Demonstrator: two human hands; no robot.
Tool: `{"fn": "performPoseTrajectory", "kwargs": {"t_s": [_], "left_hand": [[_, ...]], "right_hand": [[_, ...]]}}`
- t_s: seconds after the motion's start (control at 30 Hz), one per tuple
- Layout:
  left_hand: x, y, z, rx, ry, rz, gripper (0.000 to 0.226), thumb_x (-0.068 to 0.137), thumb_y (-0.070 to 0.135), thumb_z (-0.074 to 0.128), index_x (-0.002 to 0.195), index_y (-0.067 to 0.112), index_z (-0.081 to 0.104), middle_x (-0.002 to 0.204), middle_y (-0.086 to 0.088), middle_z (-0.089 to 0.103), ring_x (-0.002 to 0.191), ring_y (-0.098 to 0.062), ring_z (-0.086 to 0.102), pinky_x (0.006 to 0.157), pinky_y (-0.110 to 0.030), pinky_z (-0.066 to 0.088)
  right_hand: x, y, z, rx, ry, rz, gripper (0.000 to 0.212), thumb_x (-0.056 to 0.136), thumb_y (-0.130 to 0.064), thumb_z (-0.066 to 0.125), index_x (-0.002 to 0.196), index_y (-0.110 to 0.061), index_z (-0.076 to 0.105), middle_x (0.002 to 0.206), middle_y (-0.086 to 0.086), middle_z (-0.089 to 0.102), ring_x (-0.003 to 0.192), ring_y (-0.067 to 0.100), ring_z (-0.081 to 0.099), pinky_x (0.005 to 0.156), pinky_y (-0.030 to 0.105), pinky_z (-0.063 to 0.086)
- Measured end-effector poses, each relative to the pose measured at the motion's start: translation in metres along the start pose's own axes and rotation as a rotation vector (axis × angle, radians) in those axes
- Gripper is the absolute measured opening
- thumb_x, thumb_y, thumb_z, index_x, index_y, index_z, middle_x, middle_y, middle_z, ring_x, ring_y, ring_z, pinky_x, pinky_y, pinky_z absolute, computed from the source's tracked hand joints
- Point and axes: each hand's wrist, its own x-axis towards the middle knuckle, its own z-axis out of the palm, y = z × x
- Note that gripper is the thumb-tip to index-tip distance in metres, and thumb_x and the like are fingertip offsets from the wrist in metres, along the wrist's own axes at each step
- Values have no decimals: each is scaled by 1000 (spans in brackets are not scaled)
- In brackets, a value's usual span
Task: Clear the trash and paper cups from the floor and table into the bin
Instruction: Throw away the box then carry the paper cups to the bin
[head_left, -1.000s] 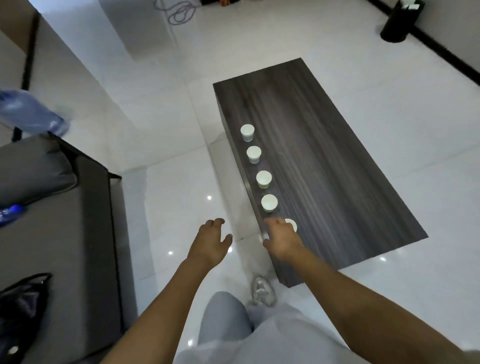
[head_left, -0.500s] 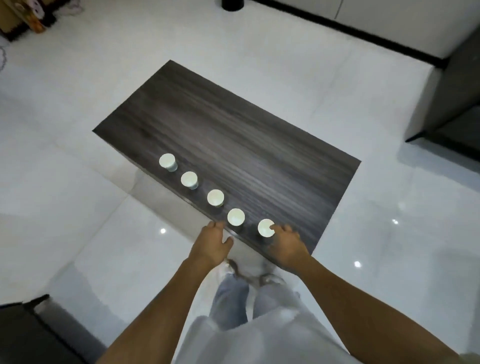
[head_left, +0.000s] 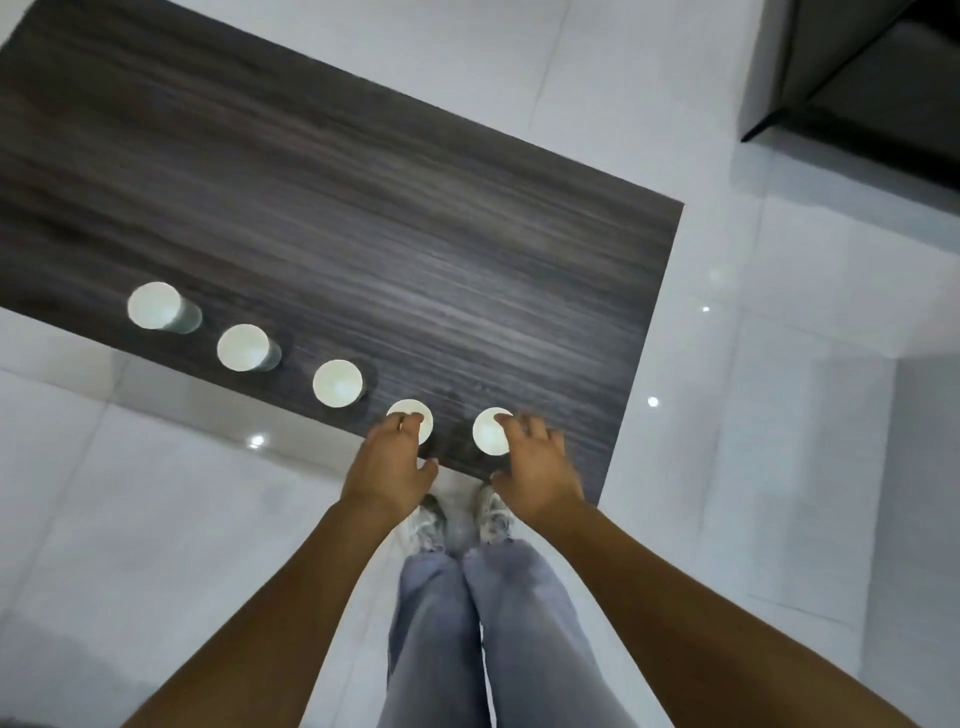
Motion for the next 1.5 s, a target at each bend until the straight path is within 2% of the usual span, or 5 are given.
{"fn": "performPoseTrajectory", "kwargs": {"t_s": [0.33, 0.53, 0.83, 1.2, 1.5], "left_hand": [[74, -49, 66, 324, 43, 78, 70, 88, 36, 62, 147, 30, 24, 159, -3, 7, 145, -33, 5, 118, -47, 17], [78, -51, 85, 376, 57, 120, 62, 83, 15, 68, 137, 28, 40, 154, -2, 24, 140, -31, 23, 106, -42, 37], [34, -27, 64, 418, 5, 186, 57, 85, 29, 66, 136, 30, 39, 147, -1, 36, 132, -23, 35, 107, -32, 37], [-40, 124, -2, 258, 33, 230, 50, 82, 23, 67, 128, 31, 48, 139, 5, 39, 124, -20, 35, 95, -33, 45], [-46, 323, -14, 264, 131, 288, 54, 82, 24, 67, 132, 29, 48, 130, 4, 42, 120, -19, 35, 87, -35, 48]], "right_hand": [[87, 11, 64, -72, 1, 13, 73, 80, -22, 73, 139, -33, 30, 157, 1, 10, 139, 37, 18, 104, 53, 39], [94, 19, 77, -48, -44, 15, 64, 84, -6, 65, 137, -27, 36, 156, -2, 10, 140, 34, 15, 103, 48, 44], [39, 26, 45, -14, -21, 21, 58, 86, -18, 66, 136, -24, 38, 149, 1, 27, 134, 29, 27, 102, 43, 45], [-74, 100, -84, 137, 186, 116, 66, 86, -24, 68, 142, -28, 33, 150, -1, 28, 133, 25, 31, 104, 37, 43], [-126, 268, -236, 125, 378, 34, 69, 84, -18, 65, 145, -28, 33, 145, -1, 29, 128, 27, 31, 87, 39, 51]]}}
